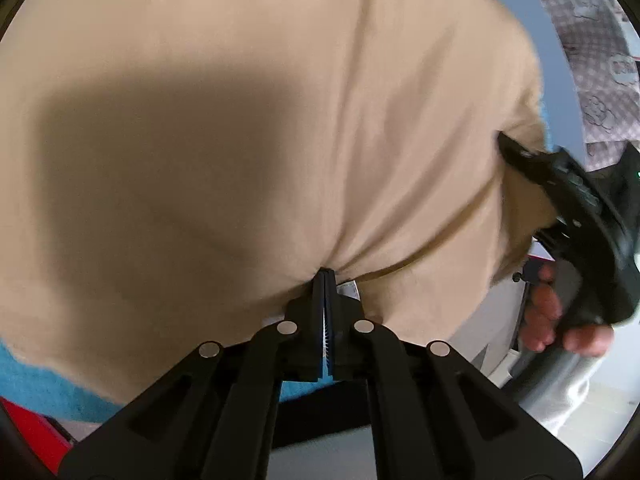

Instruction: Fold large clothes

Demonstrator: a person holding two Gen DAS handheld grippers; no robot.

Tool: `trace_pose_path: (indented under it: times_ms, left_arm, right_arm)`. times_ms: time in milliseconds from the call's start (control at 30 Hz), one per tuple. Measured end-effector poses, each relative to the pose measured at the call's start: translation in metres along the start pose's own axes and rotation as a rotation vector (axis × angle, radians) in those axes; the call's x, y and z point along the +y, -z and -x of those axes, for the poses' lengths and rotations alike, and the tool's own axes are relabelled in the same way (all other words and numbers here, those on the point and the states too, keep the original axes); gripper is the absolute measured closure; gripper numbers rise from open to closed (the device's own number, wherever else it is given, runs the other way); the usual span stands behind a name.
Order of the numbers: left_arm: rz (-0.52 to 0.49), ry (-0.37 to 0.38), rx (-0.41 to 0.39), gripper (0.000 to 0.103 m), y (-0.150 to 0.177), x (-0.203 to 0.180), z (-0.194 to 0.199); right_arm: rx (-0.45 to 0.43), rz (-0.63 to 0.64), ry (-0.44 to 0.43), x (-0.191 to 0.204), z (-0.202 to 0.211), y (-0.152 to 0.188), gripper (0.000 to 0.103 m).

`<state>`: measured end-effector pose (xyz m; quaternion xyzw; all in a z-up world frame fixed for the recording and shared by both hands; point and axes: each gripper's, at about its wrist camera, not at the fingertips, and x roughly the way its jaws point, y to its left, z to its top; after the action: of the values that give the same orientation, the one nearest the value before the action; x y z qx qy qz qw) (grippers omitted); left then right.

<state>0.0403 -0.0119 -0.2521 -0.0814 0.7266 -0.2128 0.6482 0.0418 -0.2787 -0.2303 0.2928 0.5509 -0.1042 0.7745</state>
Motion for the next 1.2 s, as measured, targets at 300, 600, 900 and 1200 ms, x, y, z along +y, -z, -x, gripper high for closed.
trace_pose_path:
  times_ms: [300, 600, 900, 1200]
  left_arm:
    - [-0.053, -0.123, -0.223, 0.101, -0.02, -0.015, 0.044]
    - [-0.129, -0.211, -0.263, 0.101, -0.023, -0.026, 0.009]
    - [-0.134, -0.199, -0.264, 0.101, -0.039, -0.045, 0.0]
    - [-0.104, -0.159, -0.37, 0.1, -0.004, -0.016, 0.064]
  right_arm:
    - [-0.014, -0.042, -0.038, -0.005, 0.002, -0.004, 0.041]
    - [-0.1, -0.078, -0.122, -0.016, 0.024, 0.003, 0.074]
    - [-0.214, 0.14, -0.326, 0.037, 0.095, 0.014, 0.081]
    - [-0.208, 0.522, -0.381, 0.146, 0.131, 0.056, 0.082]
